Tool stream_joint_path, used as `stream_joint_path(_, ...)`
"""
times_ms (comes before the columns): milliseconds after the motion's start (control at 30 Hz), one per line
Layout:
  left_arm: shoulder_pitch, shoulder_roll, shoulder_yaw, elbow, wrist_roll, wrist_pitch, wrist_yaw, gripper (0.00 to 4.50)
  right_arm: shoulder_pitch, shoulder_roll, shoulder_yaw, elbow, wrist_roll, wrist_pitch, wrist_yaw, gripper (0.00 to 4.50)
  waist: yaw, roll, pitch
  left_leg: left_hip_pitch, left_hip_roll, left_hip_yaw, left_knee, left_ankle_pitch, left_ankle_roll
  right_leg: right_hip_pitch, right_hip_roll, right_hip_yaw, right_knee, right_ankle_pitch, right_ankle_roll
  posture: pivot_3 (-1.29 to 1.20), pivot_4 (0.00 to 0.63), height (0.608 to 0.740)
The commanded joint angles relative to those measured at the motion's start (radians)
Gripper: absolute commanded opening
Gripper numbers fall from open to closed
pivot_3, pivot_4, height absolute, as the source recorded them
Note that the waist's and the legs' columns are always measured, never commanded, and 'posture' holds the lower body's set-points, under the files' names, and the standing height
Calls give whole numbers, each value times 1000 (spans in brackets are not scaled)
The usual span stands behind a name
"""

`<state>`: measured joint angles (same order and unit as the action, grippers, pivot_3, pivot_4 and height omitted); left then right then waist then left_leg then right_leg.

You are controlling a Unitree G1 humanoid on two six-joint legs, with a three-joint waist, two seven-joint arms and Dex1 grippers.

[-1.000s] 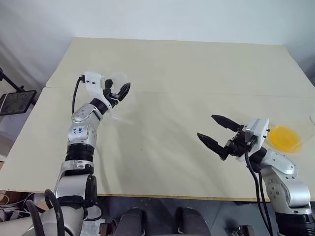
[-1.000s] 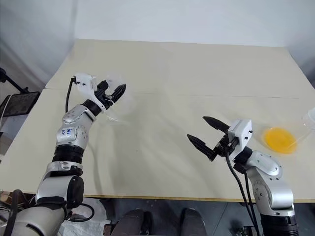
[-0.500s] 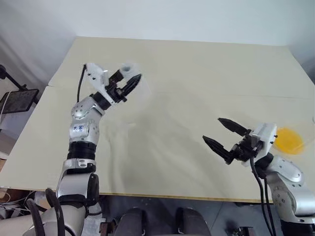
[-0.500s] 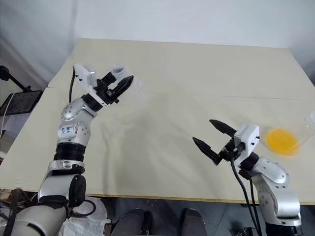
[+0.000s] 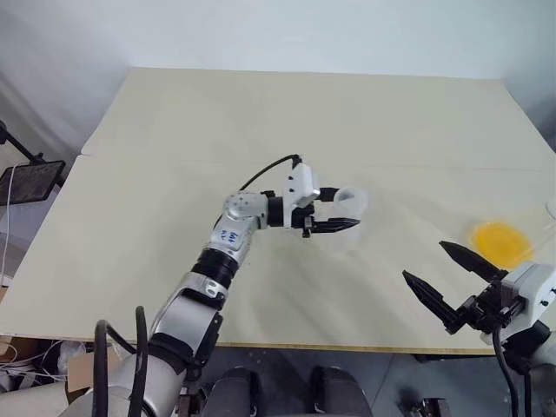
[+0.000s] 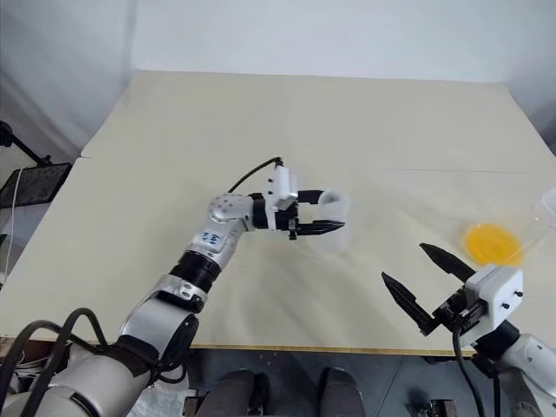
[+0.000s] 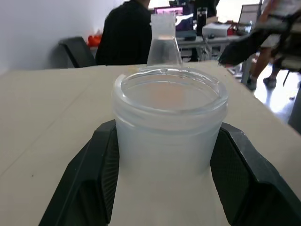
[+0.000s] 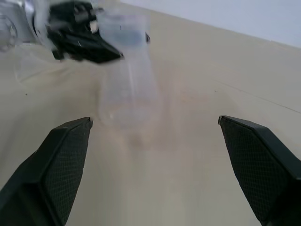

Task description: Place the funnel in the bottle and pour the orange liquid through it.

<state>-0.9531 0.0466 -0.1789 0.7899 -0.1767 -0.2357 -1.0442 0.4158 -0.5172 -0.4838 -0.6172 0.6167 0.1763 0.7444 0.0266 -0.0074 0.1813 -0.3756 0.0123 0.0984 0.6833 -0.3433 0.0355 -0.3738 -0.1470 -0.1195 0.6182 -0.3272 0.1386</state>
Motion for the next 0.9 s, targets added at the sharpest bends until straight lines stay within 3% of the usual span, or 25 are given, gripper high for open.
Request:
stream_joint_path(33,-54,-20,4,66,44,-93,36,2378,9,16,0,-63,12,-13,-31,4500,0,0,0,0,1,0,0,0,0,0,0,0,0,0,0,0,150,740)
stream_joint_path(100,-65,-30,13,90,44,-99,29,2378,8,22,10,-73,9,-11,-43,4500,1,0,0,0,1,0,0,0,1,0,-1,0,0,0,0,0,150,740)
stream_joint_path(300,-33,-16,41,39,-9,-65,-73,4300,-1,26,28,-73,2,-15,-59,4500,0,0,0,0,1,-1,0,0,1,0,-1,-1,0,0,0,0,150,740)
stream_joint_path(333,-25,-1,64,21,-33,-53,-85,4448,-7,25,33,-67,0,-17,-59,4500,0,0,0,0,1,-1,0,0,1,0,-1,-1,1,0,0,0,150,740)
stream_joint_path(733,96,170,210,-282,-190,113,-125,4448,-154,-35,72,48,6,-11,4,4500,-3,0,0,0,1,-2,0,0,1,0,-1,-1,2,0,0,0,150,740)
stream_joint_path(900,230,298,287,-458,-232,236,-53,4448,-243,-82,101,91,38,9,67,4500,-6,1,0,0,2,-3,1,0,1,0,-1,-2,3,0,0,0,150,740)
